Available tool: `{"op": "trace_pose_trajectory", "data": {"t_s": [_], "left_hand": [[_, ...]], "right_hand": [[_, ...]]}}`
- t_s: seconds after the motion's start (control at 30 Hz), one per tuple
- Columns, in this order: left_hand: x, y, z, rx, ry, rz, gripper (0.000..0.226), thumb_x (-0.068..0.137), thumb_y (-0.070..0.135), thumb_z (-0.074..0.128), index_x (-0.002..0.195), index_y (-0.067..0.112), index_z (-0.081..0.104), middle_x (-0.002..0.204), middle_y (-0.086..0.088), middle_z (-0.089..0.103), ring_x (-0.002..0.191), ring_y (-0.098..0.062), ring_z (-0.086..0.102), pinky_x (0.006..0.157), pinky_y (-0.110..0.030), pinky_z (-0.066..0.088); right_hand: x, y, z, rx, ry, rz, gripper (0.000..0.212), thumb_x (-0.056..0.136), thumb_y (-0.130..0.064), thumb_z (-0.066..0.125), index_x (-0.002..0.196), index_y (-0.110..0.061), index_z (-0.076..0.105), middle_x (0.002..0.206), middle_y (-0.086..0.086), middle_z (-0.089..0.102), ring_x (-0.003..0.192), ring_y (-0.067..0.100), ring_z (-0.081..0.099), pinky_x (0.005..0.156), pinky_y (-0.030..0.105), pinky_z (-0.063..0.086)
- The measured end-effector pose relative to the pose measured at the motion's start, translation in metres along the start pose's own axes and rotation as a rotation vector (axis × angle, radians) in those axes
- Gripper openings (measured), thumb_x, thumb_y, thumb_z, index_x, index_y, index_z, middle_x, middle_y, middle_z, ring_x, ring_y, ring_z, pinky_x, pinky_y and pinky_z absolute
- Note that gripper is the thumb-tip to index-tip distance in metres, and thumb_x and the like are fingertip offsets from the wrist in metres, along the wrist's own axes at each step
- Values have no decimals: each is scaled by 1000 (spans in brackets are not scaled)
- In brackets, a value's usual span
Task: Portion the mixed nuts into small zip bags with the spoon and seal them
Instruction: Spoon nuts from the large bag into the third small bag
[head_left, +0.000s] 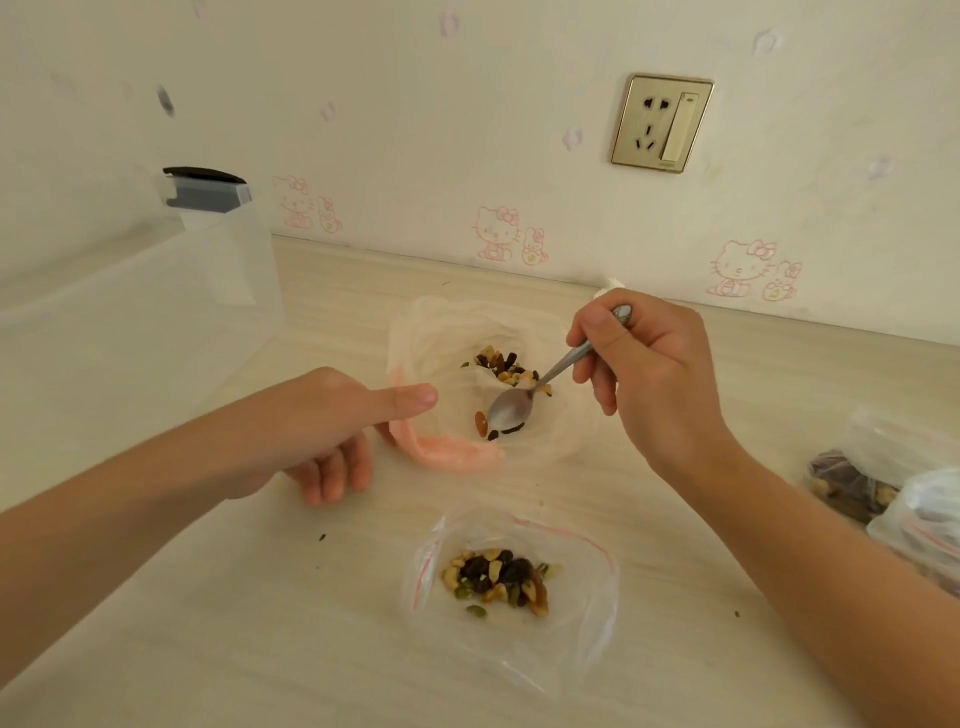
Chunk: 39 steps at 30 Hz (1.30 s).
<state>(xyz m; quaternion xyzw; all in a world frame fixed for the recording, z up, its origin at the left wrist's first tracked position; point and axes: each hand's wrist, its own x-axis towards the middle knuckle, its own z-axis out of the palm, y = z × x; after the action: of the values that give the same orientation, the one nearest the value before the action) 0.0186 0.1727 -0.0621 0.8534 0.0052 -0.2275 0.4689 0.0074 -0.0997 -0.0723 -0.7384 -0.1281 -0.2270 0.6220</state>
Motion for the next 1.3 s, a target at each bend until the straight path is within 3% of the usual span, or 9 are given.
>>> {"op": "trace_pose_trajectory", "data": {"t_s": [0.23,0.33,0.47,0.57,0.63,0.77,1.0,1.1,1.3], "left_hand": [[18,-2,31,-21,29,113,41,88,46,75,63,16,65,49,-1,50,37,-14,37,37,-21,30],[16,-1,35,-167,50,136,20,94,23,66,82,8,70,63,-8,71,46,-16,61,43,-25,48],[15,2,35,-559,-31,75,15,99,7,55,108,2,66,100,-17,80,90,-32,80,67,-35,66],[13,2,38,-715,-69,56,22,98,-9,45,110,1,60,90,-14,80,83,-28,80,65,-37,65],[12,3,40,-830,-49,-4,28,94,-17,39,110,-2,57,83,-14,76,72,-26,78,60,-41,65],[10,4,36,-1048,-113,-87,40,89,-12,33,120,2,55,107,-23,77,88,-37,79,63,-47,66],[-1,20,22,-1192,-102,132,25,80,-6,57,104,1,57,89,-17,75,79,-27,78,67,-38,64],[2,20,20,-1145,-91,150,34,75,-2,70,109,-3,65,100,-14,77,93,-24,78,71,-36,65],[3,11,6,-530,-147,36,52,69,11,80,120,-1,71,112,-15,79,96,-27,79,64,-35,65]], "right_hand": [[1,11,3,25,-24,149,34,105,-8,52,77,-6,70,59,14,64,38,19,48,40,24,39],[2,13,5,95,-9,282,35,106,-10,52,75,-7,71,60,17,65,38,19,50,37,25,40],[5,15,5,174,53,465,32,106,-12,53,80,-3,69,60,15,65,40,18,51,34,25,39],[7,15,3,218,89,528,29,105,-12,54,82,-2,68,60,14,66,39,17,51,34,24,38],[7,14,2,220,92,522,29,105,-12,53,82,-3,68,60,13,67,40,17,50,35,24,38],[5,11,1,101,88,344,32,105,-13,53,78,-6,70,60,13,67,41,20,50,36,26,38],[-2,7,8,-10,-30,188,32,104,-12,53,77,-10,70,58,8,65,42,19,51,37,27,38],[-3,8,9,3,-23,197,33,104,-11,52,77,-9,70,59,8,65,42,19,51,38,27,38],[-2,8,7,13,38,186,32,106,-12,52,80,-6,70,60,8,66,43,18,51,38,26,39]]}}
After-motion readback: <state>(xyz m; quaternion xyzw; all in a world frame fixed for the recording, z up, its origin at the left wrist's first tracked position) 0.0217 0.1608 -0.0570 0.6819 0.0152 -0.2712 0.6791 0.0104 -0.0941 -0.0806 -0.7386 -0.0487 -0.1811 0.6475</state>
